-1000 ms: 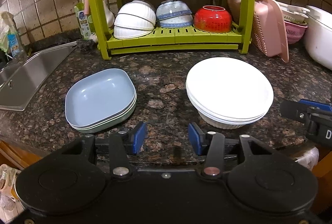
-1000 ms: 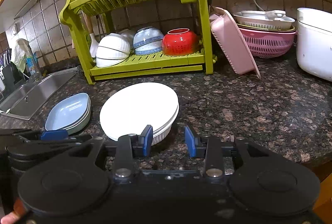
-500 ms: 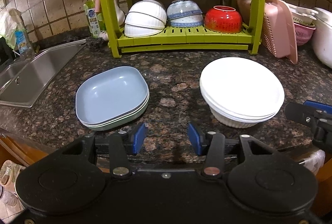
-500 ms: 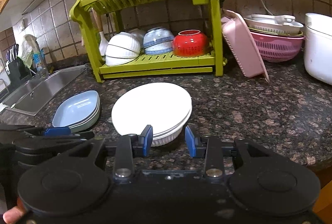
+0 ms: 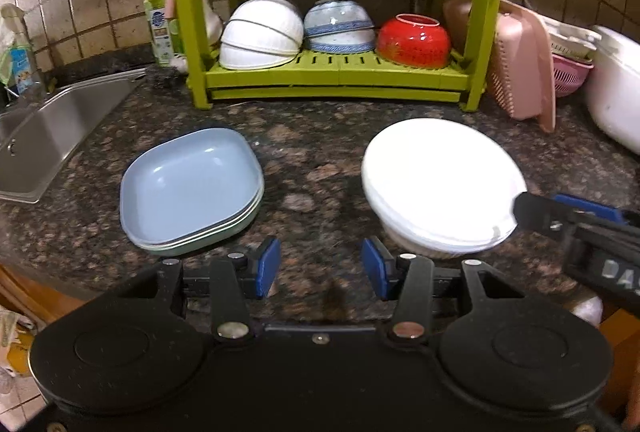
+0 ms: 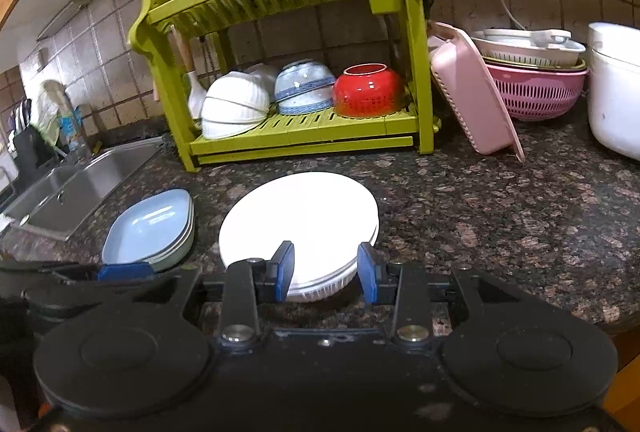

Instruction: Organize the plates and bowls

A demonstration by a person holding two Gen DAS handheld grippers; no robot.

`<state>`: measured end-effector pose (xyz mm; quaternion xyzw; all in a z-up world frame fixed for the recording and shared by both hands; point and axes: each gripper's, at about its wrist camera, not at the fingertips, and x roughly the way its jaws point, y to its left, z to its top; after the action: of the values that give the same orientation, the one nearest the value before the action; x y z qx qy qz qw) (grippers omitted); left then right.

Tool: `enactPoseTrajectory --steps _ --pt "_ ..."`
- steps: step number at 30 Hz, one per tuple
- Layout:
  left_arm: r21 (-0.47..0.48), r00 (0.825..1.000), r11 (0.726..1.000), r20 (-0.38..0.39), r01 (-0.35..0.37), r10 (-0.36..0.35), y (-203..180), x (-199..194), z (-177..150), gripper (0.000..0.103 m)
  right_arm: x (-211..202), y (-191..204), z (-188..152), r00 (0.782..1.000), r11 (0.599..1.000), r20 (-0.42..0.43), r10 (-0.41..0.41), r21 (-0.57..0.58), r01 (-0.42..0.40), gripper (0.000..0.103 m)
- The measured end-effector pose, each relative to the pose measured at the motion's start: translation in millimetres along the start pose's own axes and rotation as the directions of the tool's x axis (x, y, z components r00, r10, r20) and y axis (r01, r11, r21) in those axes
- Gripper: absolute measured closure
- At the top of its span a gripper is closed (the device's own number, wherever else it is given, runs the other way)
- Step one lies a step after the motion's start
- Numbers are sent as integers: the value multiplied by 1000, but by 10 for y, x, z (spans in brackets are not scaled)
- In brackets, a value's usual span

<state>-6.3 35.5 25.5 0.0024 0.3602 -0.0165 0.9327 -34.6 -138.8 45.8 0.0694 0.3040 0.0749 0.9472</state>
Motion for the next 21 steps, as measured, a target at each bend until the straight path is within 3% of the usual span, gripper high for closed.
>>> enactPoseTrajectory --steps 6,10,16,21 --pt "-47 999 998 16 43 -43 -38 90 169 48 229 -52 123 999 996 -10 -48 75 49 66" --pt "-89 999 995 -21 43 -45 -16 258 290 49 388 -121 187 996 988 -35 -79 127 82 66" --pt "-158 993 984 -74 77 -89 68 401 429 50 477 -194 253 996 982 -59 -68 174 78 65" --pt "-151 992 984 -61 97 -107 72 321 513 49 443 -204 305 997 983 -63 -45 177 56 65"
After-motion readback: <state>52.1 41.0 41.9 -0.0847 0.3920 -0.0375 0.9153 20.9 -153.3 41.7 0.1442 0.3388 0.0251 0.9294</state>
